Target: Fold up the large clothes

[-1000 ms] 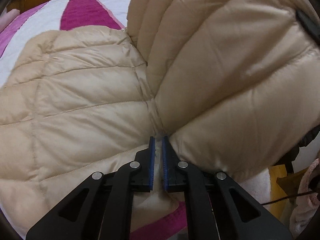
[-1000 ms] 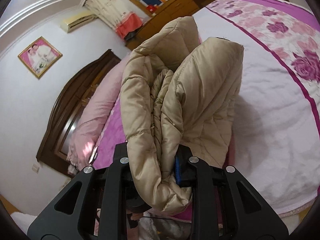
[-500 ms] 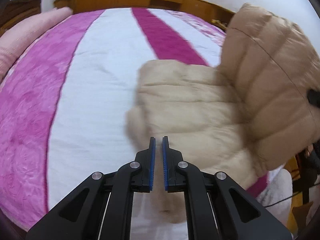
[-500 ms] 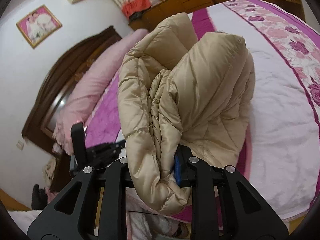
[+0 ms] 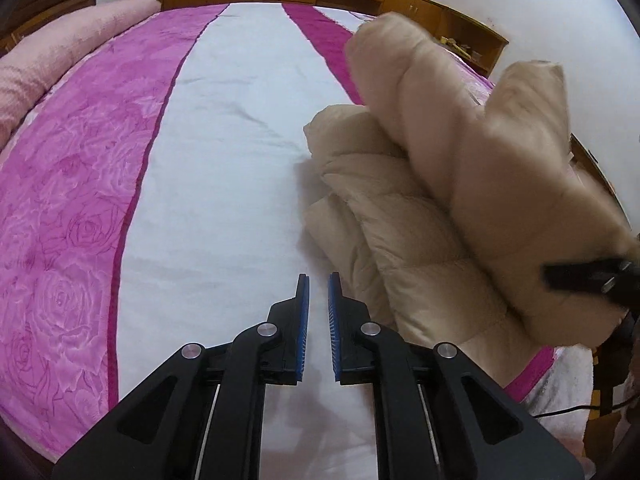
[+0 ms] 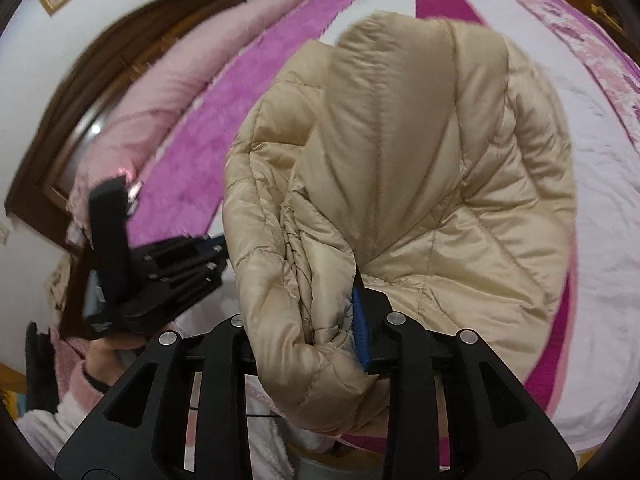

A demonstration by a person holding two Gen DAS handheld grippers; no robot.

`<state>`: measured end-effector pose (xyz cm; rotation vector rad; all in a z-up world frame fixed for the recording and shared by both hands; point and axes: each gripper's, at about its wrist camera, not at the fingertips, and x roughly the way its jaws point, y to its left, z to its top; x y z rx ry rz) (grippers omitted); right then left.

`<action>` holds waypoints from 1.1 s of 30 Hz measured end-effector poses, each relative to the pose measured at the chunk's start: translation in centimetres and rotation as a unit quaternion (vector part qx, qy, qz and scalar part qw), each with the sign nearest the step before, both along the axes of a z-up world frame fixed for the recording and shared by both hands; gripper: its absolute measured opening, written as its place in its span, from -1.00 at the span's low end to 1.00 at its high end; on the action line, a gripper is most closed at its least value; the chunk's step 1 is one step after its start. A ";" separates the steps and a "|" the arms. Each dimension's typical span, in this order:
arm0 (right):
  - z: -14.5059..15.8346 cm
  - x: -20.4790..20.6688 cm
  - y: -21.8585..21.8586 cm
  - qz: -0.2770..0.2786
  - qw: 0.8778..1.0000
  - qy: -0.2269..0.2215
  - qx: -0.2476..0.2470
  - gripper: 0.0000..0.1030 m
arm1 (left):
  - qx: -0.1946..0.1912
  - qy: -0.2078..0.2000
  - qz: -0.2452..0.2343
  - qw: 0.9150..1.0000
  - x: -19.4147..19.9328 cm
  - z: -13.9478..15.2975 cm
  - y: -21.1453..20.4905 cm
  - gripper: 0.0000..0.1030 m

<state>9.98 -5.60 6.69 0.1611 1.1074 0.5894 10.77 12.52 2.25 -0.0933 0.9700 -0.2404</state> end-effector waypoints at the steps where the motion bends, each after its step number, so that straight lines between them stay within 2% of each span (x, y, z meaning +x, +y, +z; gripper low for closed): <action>1: -0.9 0.4 0.7 0.002 1.000 0.015 -0.007 -0.39 | -0.003 0.002 0.002 1.000 0.0 -0.1 0.4 -0.80; 5: -2.9 1.4 2.5 0.002 0.999 0.049 -0.018 -0.38 | -0.008 0.004 0.016 1.000 -0.2 -0.6 1.8 -0.80; 9: -4.1 1.7 3.4 0.006 0.998 0.050 -0.029 -0.38 | -0.012 0.006 0.025 1.000 -0.6 -0.6 2.6 -0.80; 13: -4.0 1.5 2.7 0.001 0.999 0.045 -0.010 -0.32 | -0.015 0.002 0.027 1.000 -1.1 -0.1 2.6 -0.80; 16: -3.0 0.5 1.8 0.005 1.000 0.027 0.002 -0.08 | -0.016 -0.005 0.027 0.999 -1.6 0.7 2.5 -0.80; 18: -1.9 -0.4 1.2 0.006 1.000 0.017 0.023 0.17 | -0.016 -0.010 0.030 0.999 -1.9 1.4 2.4 -0.79; 22: 1.1 -2.8 -0.3 -0.011 0.999 -0.026 0.039 0.31 | -0.020 -0.037 0.033 0.999 -2.7 4.1 2.1 -0.49; 23: 1.9 -3.4 -1.0 -0.010 0.998 -0.039 0.045 0.34 | -0.018 -0.044 0.030 0.998 -2.9 4.8 1.9 -0.46; 26: 3.4 -4.6 -3.4 -0.017 0.997 -0.055 0.055 0.35 | -0.019 -0.061 0.020 0.998 -3.1 6.4 1.0 -0.27; 30: 4.2 -4.8 -7.2 -0.049 0.995 -0.074 0.051 0.35 | -0.048 -0.077 -0.001 0.996 -2.8 8.3 -1.0 0.10; 33: 3.6 -4.3 -10.5 -0.093 0.992 -0.069 0.050 0.35 | -0.063 -0.079 -0.020 0.995 -2.2 8.8 -3.1 0.21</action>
